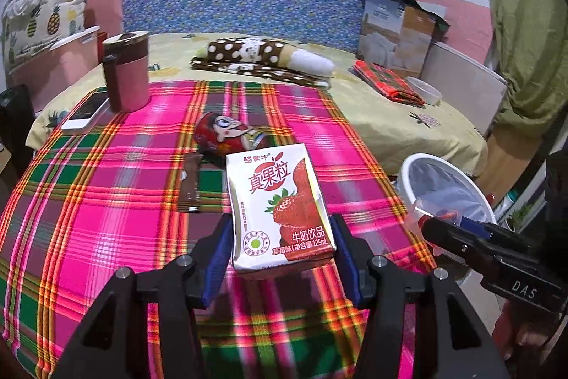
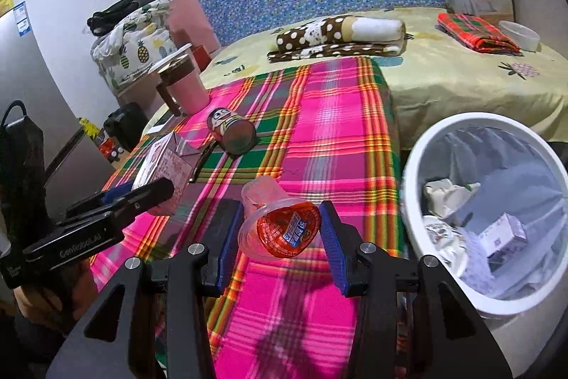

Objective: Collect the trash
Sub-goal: 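Carry the cup and carton over the white bin and release both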

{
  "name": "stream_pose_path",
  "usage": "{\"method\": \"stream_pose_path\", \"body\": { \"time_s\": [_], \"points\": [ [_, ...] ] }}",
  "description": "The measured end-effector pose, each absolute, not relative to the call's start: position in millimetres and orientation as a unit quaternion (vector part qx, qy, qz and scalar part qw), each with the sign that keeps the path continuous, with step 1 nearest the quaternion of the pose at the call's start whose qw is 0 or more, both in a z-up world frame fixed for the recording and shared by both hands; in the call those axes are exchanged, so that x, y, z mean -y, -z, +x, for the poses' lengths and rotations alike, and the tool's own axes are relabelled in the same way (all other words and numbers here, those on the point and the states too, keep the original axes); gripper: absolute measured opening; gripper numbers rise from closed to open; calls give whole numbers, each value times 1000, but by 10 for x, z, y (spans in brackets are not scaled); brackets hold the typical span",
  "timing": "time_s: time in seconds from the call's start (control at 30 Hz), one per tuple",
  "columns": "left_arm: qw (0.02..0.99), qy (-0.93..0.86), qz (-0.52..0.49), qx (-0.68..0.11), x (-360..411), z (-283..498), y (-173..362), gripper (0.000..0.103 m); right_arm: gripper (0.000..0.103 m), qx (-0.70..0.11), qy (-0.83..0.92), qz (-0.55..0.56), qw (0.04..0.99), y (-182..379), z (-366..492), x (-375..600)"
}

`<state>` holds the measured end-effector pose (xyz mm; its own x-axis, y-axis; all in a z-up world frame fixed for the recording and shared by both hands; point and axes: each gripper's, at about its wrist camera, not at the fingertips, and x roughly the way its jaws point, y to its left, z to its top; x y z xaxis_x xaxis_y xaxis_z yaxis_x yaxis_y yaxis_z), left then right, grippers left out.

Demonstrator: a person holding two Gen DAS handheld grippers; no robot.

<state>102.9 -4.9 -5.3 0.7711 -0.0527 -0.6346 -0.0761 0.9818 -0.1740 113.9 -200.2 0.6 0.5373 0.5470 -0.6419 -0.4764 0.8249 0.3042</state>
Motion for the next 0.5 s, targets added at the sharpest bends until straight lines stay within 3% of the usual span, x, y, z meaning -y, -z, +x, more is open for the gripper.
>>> {"method": "stream_pose_path", "body": {
  "time_s": [0.5],
  "points": [
    [933,77,-64,-346,698,1188,15,56,45,-374,-225,74,896,-3,1126,2633]
  ]
}}
